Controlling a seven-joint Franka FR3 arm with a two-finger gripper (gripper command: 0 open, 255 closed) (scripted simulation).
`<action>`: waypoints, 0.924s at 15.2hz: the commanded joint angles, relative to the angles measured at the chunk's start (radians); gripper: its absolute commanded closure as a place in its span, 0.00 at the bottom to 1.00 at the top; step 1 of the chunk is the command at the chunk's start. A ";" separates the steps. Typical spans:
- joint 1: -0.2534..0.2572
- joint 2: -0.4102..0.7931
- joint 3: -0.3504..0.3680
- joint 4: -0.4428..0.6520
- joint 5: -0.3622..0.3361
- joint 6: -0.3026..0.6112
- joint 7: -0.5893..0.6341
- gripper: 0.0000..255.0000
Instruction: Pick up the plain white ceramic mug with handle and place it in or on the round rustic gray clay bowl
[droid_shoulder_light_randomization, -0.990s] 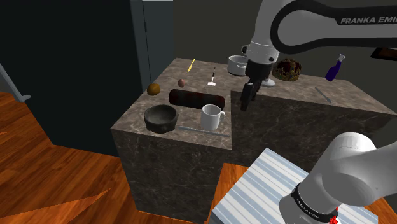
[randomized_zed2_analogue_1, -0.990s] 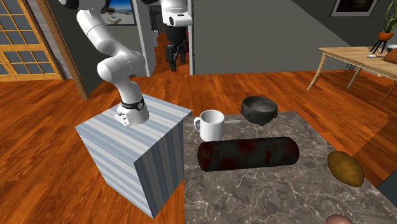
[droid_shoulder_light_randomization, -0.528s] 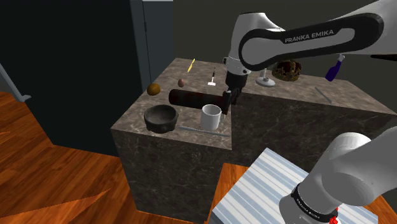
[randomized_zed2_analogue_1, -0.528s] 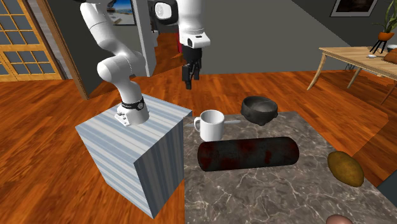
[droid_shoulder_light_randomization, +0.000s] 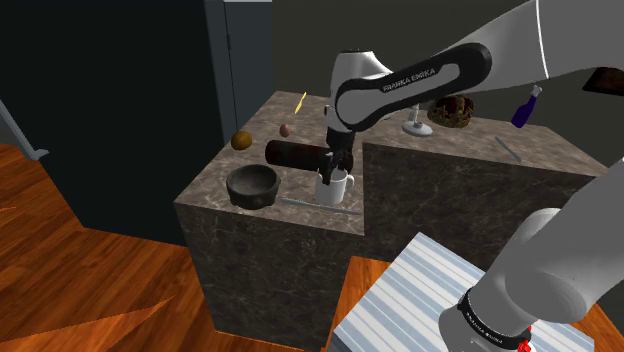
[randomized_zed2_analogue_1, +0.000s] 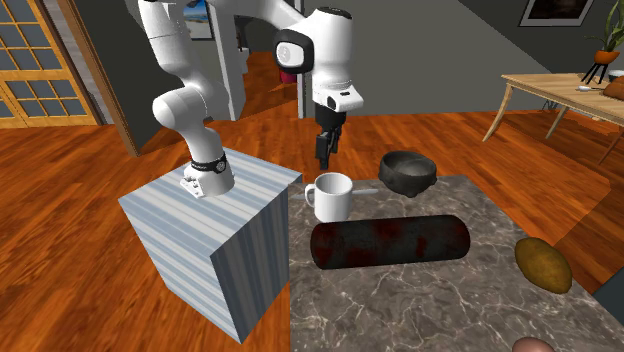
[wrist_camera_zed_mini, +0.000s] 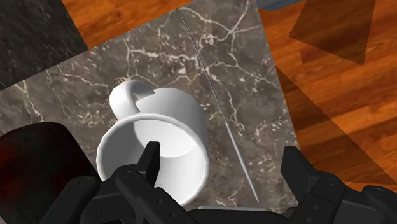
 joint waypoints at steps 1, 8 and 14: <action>-0.005 0.079 -0.003 0.041 -0.009 0.041 -0.003 0.00; -0.005 0.149 -0.003 0.020 -0.014 0.134 0.000 0.00; -0.005 0.162 -0.003 0.012 -0.015 0.155 0.001 0.00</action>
